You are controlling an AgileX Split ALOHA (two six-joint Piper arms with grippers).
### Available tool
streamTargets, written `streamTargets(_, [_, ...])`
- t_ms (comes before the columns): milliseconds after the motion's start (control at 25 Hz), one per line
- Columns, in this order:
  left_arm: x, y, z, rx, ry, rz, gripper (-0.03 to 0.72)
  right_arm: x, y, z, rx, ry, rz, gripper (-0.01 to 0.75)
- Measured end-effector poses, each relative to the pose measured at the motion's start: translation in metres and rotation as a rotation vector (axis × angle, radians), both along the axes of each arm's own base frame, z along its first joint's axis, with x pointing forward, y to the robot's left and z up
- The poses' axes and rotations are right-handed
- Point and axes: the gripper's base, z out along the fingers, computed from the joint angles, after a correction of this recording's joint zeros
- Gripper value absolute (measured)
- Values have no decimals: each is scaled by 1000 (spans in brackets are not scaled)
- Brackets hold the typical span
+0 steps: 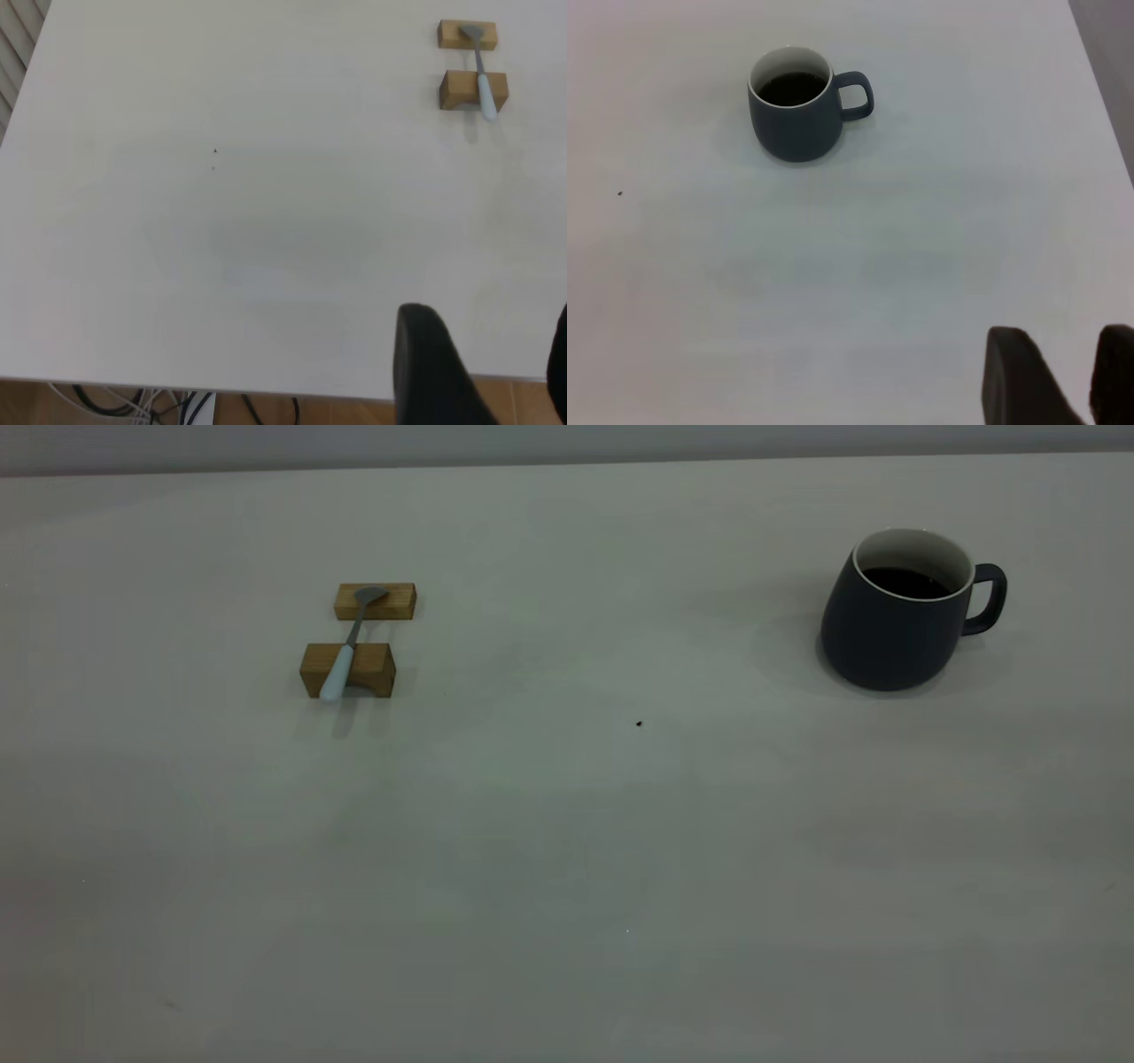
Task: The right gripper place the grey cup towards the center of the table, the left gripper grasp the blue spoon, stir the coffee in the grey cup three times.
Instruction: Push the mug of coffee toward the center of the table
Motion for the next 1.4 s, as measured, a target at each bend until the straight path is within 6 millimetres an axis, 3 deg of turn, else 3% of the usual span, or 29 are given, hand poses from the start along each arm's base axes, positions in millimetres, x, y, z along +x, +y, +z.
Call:
streamTargets(760, [0,0,0,0,0,0,399,0,4,0,57,-3,17,243])
streamTargets(960, [0,0,0,0,0,0,399,6,6,13,90,-63,28,337])
streamTargets(1120, [0,0,0,0,0,0,399,34,3,31,67,-43,17,481])
streamTargets(1240, [0,0,0,0,0,0,399,69,-1,38,28,52,14,585])
streamTargets(1400, [0,0,0,0,0,0,399,123,-6,39,-45,176,45,638])
